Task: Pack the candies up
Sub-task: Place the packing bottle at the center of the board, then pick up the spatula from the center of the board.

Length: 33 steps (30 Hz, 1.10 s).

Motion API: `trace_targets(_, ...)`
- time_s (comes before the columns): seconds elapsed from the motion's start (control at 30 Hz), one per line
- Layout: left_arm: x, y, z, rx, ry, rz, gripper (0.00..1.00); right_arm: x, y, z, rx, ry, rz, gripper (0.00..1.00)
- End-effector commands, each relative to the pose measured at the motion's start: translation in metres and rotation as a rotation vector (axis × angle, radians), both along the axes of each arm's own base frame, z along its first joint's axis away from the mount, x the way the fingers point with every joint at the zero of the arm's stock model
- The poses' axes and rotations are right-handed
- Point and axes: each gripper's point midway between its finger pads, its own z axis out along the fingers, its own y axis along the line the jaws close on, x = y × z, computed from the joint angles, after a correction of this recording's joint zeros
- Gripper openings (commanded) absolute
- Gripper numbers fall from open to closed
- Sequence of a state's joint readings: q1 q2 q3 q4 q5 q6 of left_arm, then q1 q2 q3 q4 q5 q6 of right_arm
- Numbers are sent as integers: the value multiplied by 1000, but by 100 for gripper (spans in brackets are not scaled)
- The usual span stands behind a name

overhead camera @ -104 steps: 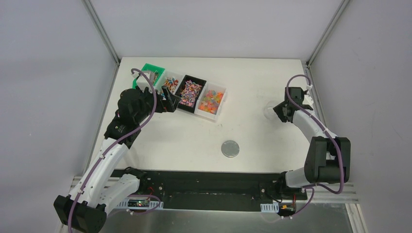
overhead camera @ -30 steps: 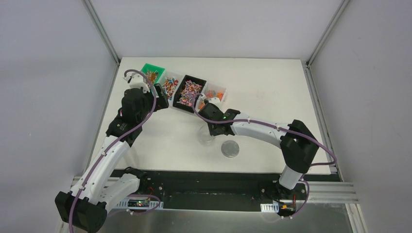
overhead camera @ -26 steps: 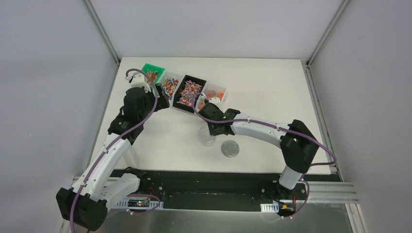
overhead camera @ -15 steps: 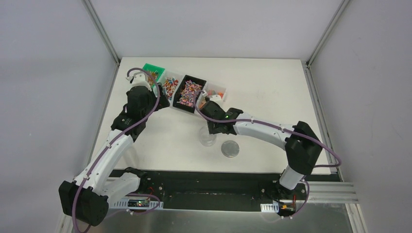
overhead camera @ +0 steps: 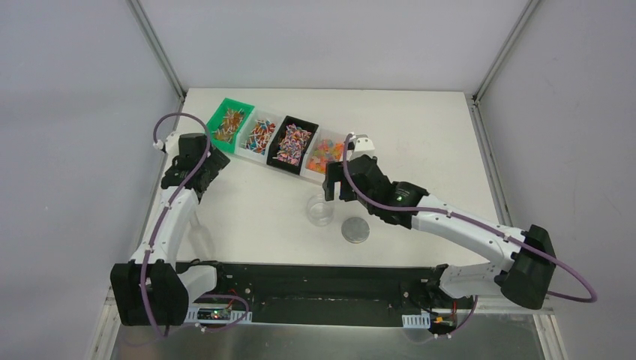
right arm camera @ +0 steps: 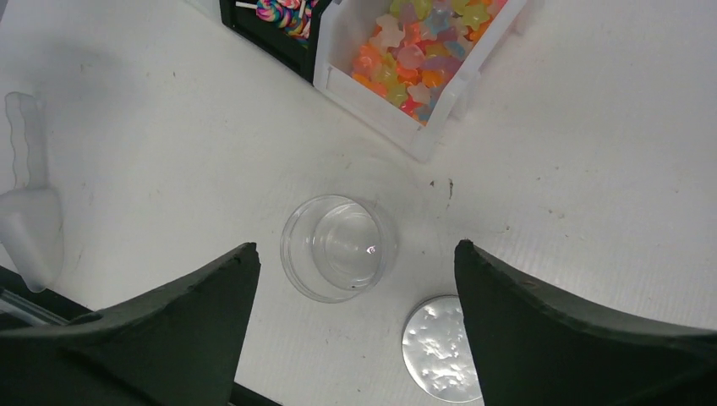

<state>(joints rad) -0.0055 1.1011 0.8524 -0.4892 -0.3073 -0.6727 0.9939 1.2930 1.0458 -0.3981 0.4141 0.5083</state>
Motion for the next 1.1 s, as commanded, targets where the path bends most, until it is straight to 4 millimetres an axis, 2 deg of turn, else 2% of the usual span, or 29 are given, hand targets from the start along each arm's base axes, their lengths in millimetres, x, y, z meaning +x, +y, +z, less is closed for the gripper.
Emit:
trace_targets(0.0, -23, 27, -27, -89, 97, 201, 98, 6, -4, 35, 97, -119, -21, 91)
trace_targets(0.1, -35, 46, -41, -120, 139, 290, 96, 5, -13, 39, 108, -145, -37, 97)
trace_targets(0.2, -50, 66, -50, -103, 195, 406, 95, 5, -19, 45, 129, -170, -42, 99)
trace_targets(0.47, -79, 100, -58, -84, 194, 628, 99, 4, -29, 56, 156, -214, -28, 100)
trace_targets(0.67, -87, 106, -62, -96, 190, 694, 97, 4, -31, 60, 166, -219, -9, 100)
trace_targets(0.9, -107, 115, -62, -64, 237, 838, 97, -1, -38, 72, 179, -226, 6, 100)
trace_targets(1.07, -103, 120, -59, -68, 206, 892, 97, -2, -42, 87, 181, -254, 13, 100)
